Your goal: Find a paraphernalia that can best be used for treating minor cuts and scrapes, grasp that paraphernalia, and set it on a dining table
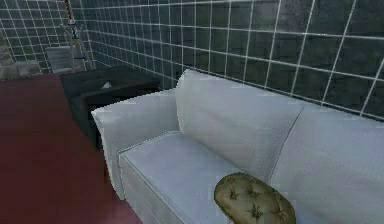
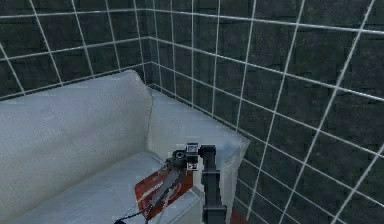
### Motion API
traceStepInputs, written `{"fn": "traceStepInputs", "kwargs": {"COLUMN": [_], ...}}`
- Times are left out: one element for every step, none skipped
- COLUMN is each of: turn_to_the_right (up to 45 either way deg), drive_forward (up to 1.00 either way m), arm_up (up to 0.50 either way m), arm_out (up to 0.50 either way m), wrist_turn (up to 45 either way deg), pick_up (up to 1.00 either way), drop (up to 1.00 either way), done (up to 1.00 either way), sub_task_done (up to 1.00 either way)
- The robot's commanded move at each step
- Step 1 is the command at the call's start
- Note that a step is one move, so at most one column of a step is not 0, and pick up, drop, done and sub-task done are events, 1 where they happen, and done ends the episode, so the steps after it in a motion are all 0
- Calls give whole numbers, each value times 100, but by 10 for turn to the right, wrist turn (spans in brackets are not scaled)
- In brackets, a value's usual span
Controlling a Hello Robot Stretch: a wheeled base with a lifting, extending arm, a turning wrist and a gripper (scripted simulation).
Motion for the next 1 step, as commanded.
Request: {"fn": "traceStepInputs", "kwargs": {"turn_to_the_right": [0], "drive_forward": [0], "arm_up": [0], "arm_out": [0], "wrist_turn": [450], "pick_up": [0], "drop": [0], "done": [0], "sub_task_done": [0]}}
